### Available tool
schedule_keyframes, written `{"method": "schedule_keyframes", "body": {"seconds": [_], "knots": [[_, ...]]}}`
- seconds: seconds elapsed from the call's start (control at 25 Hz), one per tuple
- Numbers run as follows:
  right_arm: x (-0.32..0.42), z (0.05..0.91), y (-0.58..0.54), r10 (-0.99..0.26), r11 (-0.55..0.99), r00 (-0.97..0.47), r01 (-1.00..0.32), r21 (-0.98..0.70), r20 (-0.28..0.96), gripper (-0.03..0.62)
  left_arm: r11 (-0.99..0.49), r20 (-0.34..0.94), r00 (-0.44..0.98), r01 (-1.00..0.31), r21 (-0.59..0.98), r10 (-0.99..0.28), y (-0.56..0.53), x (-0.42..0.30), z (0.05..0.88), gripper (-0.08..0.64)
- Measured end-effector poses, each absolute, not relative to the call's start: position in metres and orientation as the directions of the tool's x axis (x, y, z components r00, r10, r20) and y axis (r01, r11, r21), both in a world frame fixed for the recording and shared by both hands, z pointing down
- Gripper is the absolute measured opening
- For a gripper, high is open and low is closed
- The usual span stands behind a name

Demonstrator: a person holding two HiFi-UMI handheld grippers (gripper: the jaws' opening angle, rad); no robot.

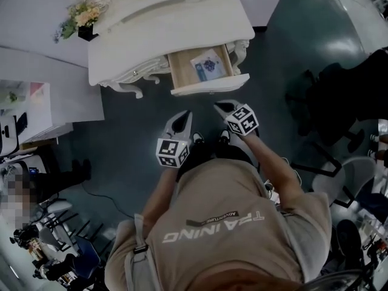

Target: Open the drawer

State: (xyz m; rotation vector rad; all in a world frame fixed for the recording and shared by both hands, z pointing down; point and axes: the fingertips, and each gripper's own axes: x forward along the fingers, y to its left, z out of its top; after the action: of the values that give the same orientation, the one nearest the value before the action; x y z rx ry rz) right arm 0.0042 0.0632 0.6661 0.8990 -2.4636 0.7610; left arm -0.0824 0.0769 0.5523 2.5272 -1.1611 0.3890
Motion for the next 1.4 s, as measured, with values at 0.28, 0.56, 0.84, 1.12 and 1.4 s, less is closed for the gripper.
{"method": "schedule_keyframes", "body": {"seconds": [0.28,0.56,0.84,1.12,1.4], "knots": [[-0.003,0.581,0.077,-0.550,0.693,-0.706,-0.684,-0.227,0.447,0.003,-0.661,0.292,0.665,-0.740,0.127,-0.688,0.087,-0.080,0.509,-0.002],[-0.012,0.476,0.086,-0.674,0.686,-0.674,-0.723,-0.082,0.302,0.003,-0.666,0.151,0.667,-0.743,0.066,-0.729,0.083,-0.110,0.439,-0.002],[-0.006,0.398,0.085,-0.756,0.645,-0.637,-0.764,0.004,0.151,0.003,-0.653,0.074,0.651,-0.757,-0.002,-0.755,0.068,-0.128,0.400,-0.002],[-0.002,0.392,0.095,-0.778,0.620,-0.619,-0.784,-0.025,0.108,0.003,-0.648,0.022,0.647,-0.761,-0.035,-0.762,0.070,-0.130,0.378,-0.002],[0.001,0.392,0.098,-0.785,0.610,-0.610,-0.792,-0.037,0.110,0.003,-0.682,0.072,0.680,-0.731,-0.012,-0.730,0.085,-0.122,0.394,-0.002]]}}
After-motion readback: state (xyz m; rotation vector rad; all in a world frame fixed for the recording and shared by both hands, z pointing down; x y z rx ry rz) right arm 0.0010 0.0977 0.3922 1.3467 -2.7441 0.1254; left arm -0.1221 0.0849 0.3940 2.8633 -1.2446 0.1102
